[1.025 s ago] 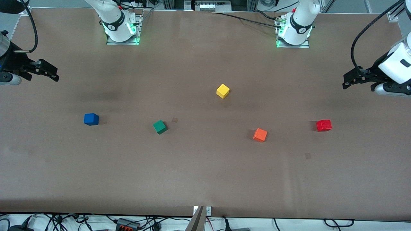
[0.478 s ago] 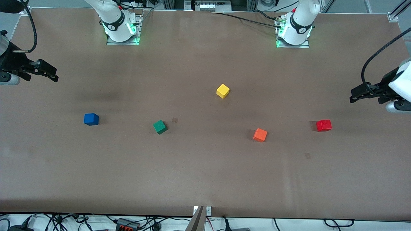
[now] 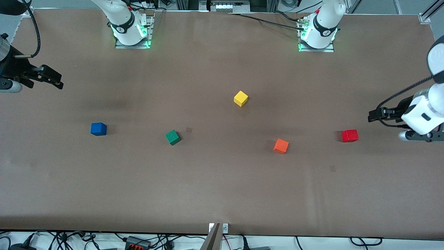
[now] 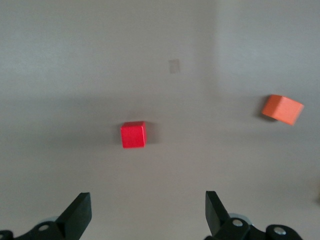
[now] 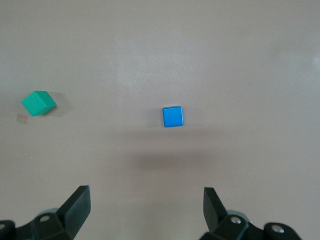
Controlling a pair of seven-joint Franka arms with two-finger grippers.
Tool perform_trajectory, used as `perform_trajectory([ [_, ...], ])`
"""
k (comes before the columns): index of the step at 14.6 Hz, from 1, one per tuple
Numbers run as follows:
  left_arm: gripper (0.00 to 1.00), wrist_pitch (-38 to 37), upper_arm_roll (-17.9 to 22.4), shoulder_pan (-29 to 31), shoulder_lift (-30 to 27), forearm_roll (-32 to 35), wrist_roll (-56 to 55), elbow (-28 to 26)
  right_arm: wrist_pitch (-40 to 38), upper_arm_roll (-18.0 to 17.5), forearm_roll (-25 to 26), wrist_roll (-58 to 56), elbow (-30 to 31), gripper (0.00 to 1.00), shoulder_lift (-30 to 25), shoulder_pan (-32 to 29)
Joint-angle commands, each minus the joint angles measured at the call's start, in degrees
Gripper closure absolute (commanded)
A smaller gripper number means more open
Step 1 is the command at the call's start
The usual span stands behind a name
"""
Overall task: Pass red block to right arm, stack on blue
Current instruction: 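Move the left gripper down over the red cube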
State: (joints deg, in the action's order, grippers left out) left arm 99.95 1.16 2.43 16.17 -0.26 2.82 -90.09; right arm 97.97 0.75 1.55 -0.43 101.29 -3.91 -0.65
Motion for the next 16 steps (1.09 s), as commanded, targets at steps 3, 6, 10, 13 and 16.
perform_trajectory([
  [3,0.00,18.50,-0.11,3.19,-0.97,0.70,0.78,-16.41,-0.76,-0.14,-0.49,-0.19,-1.97,0.00,1.27,0.21],
  [6,0.00,27.01,-0.11,4.07,1.40,0.70,1.13,-21.60,-0.93,-0.14,-0.49,0.25,-1.88,0.00,1.36,0.74],
  [10,0.00,37.48,-0.02,4.25,4.91,0.96,2.53,-25.48,-0.85,-0.22,-0.58,0.34,-1.97,0.00,2.15,0.83],
  [13,0.00,42.51,-0.11,5.47,8.34,0.96,5.70,-25.57,-0.85,-0.22,-0.58,0.25,-1.97,0.00,2.15,1.18],
  [16,0.00,44.00,-0.11,5.74,10.63,0.87,5.71,-25.92,-0.85,-0.14,-0.58,-0.10,-1.97,0.00,3.64,1.61],
])
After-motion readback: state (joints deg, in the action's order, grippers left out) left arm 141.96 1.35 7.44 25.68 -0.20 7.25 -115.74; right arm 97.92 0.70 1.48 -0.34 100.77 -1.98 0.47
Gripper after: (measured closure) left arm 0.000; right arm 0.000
